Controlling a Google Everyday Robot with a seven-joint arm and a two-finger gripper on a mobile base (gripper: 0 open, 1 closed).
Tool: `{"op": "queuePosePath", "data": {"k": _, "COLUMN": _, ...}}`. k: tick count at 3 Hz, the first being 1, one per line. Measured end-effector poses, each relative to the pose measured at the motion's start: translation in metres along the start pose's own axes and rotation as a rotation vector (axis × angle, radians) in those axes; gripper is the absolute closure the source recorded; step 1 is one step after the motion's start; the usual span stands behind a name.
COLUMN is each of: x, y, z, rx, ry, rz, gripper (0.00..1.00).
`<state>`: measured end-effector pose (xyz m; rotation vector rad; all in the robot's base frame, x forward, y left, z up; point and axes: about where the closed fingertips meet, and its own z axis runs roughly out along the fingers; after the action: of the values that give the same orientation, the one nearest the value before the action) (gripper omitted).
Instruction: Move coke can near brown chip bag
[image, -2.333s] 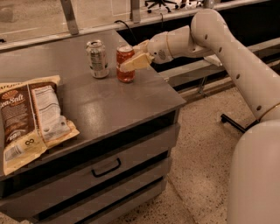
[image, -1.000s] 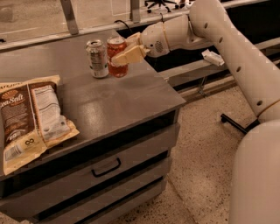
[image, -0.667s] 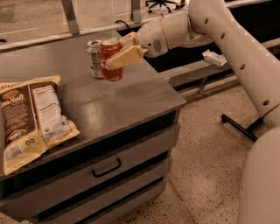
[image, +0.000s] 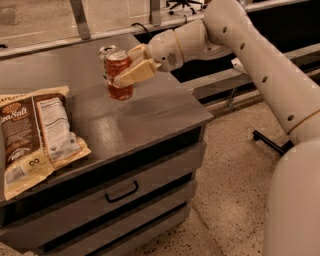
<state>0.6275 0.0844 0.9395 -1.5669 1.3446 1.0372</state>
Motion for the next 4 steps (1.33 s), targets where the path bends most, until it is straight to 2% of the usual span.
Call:
{"op": "queuePosePath", "data": {"k": 1, "x": 0.013, "y": 0.016, "z": 0.036, "rx": -0.112, "ry": -0.013, "rz": -0.036, "gripper": 1.00}}
{"op": "queuePosePath", "data": {"k": 2, "x": 0.015, "y": 0.033, "z": 0.064, "rx": -0.213, "ry": -0.030, "rz": -0.086, "gripper": 1.00}}
{"op": "queuePosePath", "data": {"k": 3, "x": 0.001, "y": 0.050, "z": 0.083, "rx": -0.294, "ry": -0.038, "rz": -0.134, "gripper": 0.82}}
{"op": "queuePosePath", "data": {"k": 4, "x": -0.008, "y": 0.063, "z": 0.095, "rx": -0.354, "ry": -0.038, "rz": -0.134, "gripper": 0.59}}
